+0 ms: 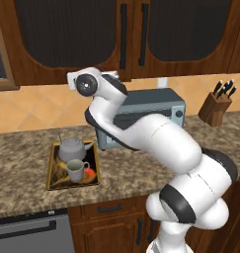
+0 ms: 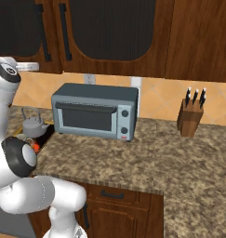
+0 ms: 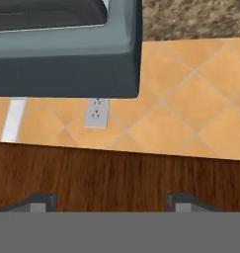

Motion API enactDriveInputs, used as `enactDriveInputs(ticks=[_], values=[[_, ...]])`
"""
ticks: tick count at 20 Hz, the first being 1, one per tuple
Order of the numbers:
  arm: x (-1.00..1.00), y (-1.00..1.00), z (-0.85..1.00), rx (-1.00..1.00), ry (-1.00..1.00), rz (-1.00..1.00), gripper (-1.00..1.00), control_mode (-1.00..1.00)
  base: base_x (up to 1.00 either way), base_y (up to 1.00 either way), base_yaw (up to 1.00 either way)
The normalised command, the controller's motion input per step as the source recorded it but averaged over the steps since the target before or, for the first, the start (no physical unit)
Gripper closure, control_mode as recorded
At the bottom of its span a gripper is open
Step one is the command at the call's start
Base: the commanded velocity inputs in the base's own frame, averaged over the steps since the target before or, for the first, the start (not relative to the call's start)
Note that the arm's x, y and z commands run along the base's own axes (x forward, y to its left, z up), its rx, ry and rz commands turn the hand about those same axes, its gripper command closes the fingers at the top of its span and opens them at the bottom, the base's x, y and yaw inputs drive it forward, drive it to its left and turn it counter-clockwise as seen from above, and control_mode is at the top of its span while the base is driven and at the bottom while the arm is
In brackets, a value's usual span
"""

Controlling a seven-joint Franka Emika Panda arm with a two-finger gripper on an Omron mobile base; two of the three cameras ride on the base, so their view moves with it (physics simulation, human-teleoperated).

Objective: Pick the kettle from the counter and place it on the tray. Then pick the mug from the cabinet and place it on the tray. Then close the cabinet doors.

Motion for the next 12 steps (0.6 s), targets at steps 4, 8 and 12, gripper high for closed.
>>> enactDriveInputs(ticks=[4,8,12], values=[[0.88,-0.13,0.0,0.06,0.01,0.2,-1.0,-1.0,0.0,0.0,0.0],[0.86,-0.06,-0.01,0.03,0.04,0.19,-1.0,-1.0,0.0,0.0,0.0],[0.72,-0.03,-0.07,0.0,0.07,0.17,-1.0,-1.0,0.0,0.0,0.0]])
